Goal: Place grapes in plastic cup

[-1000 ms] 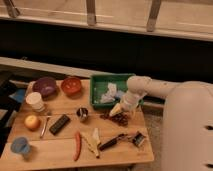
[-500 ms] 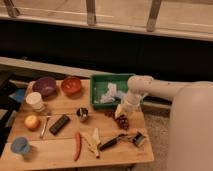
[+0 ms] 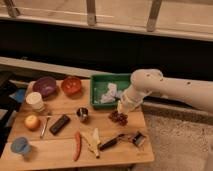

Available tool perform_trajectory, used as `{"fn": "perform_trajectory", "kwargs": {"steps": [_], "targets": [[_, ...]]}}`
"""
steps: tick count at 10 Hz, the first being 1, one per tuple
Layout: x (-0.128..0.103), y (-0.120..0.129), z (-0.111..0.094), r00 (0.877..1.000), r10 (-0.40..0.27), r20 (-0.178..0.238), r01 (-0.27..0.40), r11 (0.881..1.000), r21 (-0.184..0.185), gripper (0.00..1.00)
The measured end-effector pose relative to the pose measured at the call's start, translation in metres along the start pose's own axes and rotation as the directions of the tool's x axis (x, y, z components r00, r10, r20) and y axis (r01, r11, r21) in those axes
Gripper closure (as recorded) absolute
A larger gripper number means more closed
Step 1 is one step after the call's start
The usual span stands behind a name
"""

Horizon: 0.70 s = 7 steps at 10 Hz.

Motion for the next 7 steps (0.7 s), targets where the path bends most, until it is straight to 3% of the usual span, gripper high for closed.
{"fn": "perform_trajectory", "kwargs": {"steps": [2, 6, 7], "targets": [[0.013, 0.028, -0.025, 0.996, -0.071, 0.06, 0.073, 0.997, -0.034, 1.0], [0.026, 0.06, -0.101, 0.968, -0.162, 0.192, 0.187, 0.975, -0.117, 1.0], [0.028, 0.064, -0.112, 0.962, -0.173, 0.209, 0.203, 0.971, -0.128, 1.0]]}}
